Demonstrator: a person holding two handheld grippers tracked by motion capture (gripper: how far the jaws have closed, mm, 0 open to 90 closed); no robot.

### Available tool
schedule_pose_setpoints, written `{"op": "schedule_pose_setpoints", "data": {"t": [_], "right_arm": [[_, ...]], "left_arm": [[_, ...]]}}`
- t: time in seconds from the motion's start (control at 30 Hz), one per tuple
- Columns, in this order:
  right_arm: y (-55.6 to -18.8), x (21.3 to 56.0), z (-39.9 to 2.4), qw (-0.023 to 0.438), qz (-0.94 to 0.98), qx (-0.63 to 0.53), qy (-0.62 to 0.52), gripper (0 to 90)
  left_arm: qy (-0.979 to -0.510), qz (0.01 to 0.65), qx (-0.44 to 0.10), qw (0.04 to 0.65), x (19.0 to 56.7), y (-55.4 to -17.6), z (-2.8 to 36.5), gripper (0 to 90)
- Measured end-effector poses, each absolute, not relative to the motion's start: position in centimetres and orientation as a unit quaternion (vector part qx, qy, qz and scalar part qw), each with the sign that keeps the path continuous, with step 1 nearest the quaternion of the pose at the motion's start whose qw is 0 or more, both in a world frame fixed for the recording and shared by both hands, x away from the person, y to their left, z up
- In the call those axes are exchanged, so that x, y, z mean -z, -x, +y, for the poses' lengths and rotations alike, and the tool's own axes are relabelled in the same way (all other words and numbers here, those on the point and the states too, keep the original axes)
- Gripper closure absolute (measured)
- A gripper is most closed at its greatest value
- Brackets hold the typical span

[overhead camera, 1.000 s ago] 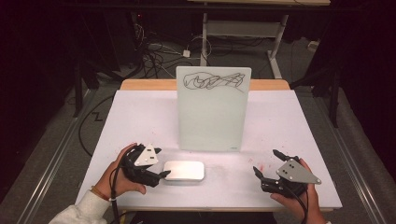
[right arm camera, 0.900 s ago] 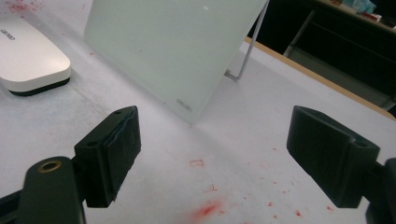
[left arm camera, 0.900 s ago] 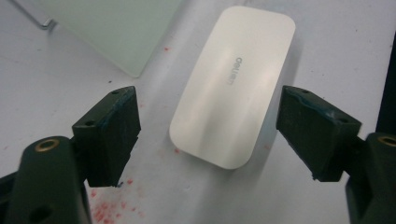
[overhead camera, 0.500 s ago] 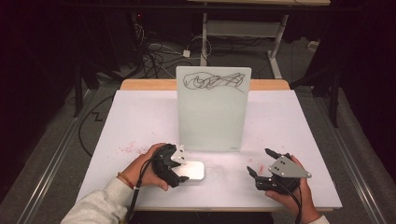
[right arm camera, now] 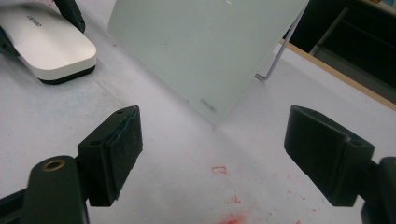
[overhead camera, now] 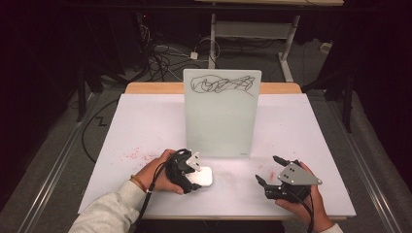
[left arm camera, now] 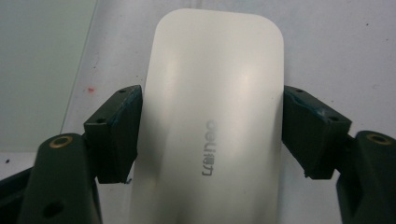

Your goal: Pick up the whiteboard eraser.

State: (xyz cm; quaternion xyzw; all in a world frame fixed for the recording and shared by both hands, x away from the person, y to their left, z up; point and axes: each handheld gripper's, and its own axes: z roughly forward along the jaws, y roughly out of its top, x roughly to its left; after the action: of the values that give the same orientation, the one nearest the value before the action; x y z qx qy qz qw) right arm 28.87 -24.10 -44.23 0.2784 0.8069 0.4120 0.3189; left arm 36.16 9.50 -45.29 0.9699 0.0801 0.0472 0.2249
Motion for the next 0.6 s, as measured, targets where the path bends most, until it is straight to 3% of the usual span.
{"op": "schedule_pose_setpoints", "data": {"t": [0.2,0.6], "right_arm": [[-28.9,44.3,-24.0,0.317,0.808,-0.412,-0.277,20.3],[-29.0,44.1,-24.2,0.324,0.802,-0.414,-0.285,20.7]], "left_arm": [[-0.971,0.072,-0.049,0.224,45.4,-36.3,9.5,27.5],[-0.956,0.091,-0.105,0.26,44.3,-35.9,10.5,29.1]]}}
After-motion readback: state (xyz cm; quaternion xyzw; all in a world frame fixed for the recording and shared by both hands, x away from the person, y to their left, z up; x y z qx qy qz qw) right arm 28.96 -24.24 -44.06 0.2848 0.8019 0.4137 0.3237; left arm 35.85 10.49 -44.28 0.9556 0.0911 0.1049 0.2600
